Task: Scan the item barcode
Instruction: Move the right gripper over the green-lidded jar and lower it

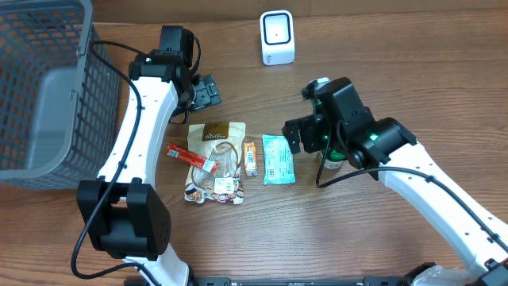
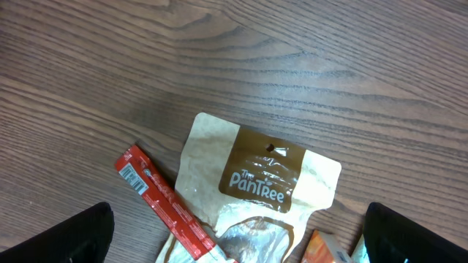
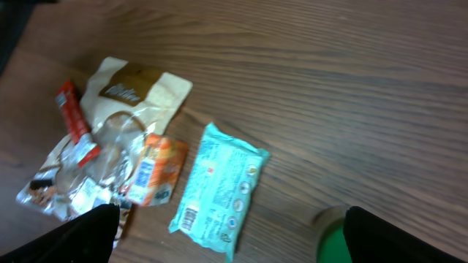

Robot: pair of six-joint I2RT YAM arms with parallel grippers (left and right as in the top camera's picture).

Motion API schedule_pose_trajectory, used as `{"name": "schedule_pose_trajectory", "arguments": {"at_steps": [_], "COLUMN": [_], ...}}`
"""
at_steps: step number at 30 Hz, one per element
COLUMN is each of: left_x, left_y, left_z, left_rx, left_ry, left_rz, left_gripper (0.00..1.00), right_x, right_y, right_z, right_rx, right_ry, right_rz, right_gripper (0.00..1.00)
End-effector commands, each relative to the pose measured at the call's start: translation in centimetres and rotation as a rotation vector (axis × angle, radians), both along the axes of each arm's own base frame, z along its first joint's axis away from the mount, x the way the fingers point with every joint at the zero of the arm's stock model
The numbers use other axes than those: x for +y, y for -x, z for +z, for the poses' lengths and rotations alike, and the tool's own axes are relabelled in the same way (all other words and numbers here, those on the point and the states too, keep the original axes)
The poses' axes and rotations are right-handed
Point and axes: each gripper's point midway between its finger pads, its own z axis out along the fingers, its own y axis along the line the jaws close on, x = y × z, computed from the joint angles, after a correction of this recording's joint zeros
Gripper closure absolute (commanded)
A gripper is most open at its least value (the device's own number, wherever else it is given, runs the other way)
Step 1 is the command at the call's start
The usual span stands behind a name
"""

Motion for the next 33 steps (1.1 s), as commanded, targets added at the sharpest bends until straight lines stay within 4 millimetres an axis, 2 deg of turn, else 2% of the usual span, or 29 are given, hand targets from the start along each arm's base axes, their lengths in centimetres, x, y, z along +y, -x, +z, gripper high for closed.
{"name": "schedule_pose_trajectory", "arguments": {"at_steps": [1, 3, 13, 18, 29, 33], "left_x": [0.1, 0.1, 0.1, 0.1, 0.1, 0.1], "left_y": [-0.2, -0.2, -0.2, -0.2, -0.2, -0.2], "left_z": [1.0, 1.0, 1.0, 1.0, 1.0, 1.0], "left_rx": [-0.029, -0.029, -0.028, -0.029, -0.029, -0.029], "left_ry": [-0.010, -0.010, -0.010, -0.010, -0.010, -0.010], "left_rz": [-0.009, -0.009, -0.009, -0.009, -0.009, -0.009], "left_gripper": [0.00, 0.01, 0.00, 0.00, 0.00, 0.00], "right_x": [-2.5, -3.5, -5.2, -5.6, -5.8, -5.9], "right_y": [-1.7, -2.0, -1.9, -2.2, -2.0, -1.8], "right_z": [0.6, 0.2, -1.8, -2.8, -6.9, -7.5], "right_rx": [-0.018, -0.019, -0.011, -0.003, 0.092, 0.112], "right_ry": [0.020, 0.040, 0.116, 0.152, 0.229, 0.244], "right_rz": [-0.170, -0.220, -0.267, -0.283, -0.277, -0.275], "right_gripper": [0.00, 0.00, 0.00, 0.00, 0.00, 0.00]}}
